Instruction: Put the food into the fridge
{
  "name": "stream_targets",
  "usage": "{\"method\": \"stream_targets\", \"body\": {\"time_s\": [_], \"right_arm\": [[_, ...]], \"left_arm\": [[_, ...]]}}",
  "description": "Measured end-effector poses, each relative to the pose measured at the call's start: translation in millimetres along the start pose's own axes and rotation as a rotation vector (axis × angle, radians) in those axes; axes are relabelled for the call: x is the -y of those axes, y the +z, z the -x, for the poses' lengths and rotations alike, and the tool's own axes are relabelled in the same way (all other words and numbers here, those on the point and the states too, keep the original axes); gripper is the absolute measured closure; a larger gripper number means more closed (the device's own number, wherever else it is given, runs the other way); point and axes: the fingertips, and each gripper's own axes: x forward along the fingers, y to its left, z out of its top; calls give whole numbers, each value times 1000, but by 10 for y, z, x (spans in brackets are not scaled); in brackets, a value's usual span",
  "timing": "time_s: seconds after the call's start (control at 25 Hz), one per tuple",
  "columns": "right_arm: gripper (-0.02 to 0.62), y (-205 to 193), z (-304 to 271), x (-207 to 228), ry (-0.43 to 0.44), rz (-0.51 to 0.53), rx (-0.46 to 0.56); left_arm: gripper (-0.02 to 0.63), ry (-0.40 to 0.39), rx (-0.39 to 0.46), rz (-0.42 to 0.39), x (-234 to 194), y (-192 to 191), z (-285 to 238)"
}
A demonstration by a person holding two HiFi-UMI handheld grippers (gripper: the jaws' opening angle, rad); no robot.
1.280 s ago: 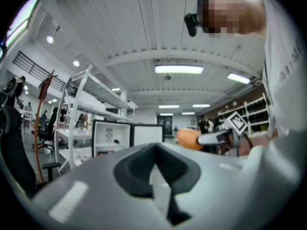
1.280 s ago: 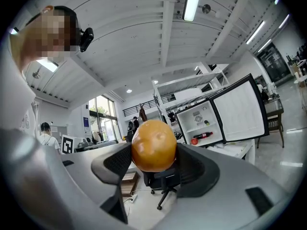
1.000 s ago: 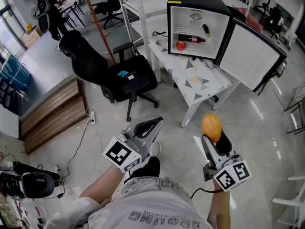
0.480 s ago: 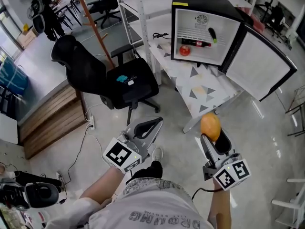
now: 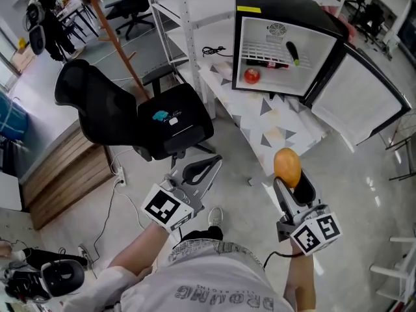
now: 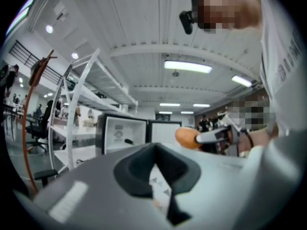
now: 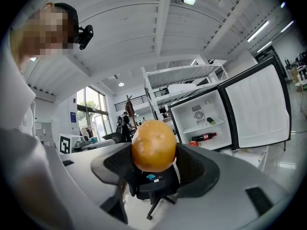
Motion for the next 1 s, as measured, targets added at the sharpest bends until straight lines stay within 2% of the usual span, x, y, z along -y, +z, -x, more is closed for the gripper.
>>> {"method": "stream_targets", "body": {"time_s": [0.32, 1.0], "right_arm": [[308, 54, -462, -14, -17, 2, 0], [308, 178, -939, 325, -32, -4, 16]], "left_arm": [[598, -15, 13, 8, -444, 10, -78], [598, -26, 4, -13, -829, 9, -426]]}}
